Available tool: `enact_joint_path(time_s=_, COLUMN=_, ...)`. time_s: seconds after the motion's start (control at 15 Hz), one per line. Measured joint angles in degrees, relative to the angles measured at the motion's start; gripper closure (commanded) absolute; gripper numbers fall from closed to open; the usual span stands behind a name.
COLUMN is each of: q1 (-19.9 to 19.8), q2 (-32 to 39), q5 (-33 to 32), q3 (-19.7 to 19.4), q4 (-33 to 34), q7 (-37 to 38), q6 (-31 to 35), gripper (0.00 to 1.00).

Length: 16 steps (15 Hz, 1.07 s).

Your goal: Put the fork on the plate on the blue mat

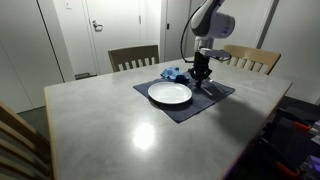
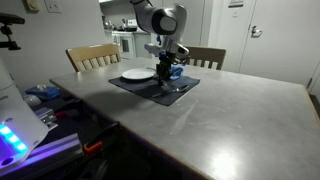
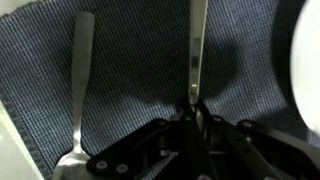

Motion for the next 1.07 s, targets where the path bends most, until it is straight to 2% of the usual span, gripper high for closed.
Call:
enact_joint_path(time_s=0.2, q1=-0.8, q2=0.1, q5=0.1, q3=-0.3, q4=0.2, q7=0.1, q6=0.0, gripper=0.98)
enact_joint_path(time_s=0.27, q1=-1.0, q2=0.2, q5=0.1, q3=-0.4, q4=0.3, q7=0.1, q6=0.0, gripper=0.86)
enact_joint_path(time_s=0.33, q1=-1.3, q2=0.2, q5=0.1, q3=-0.5, q4=0.3, q7=0.1, q6=0.0, gripper=0.66)
enact_joint_path(time_s=0.93, q1=-1.3, q2=-0.6, q5=-0.6, q3=-2.5, q4=0.2, q7=0.9, q6=0.2, gripper=0.04)
enact_joint_path(time_s=1.07, q1=-1.3, q2=-1.9, q5=-1.4, q3=-2.6, q4=-0.8, q7=0.5, q6=0.1, gripper=0.0)
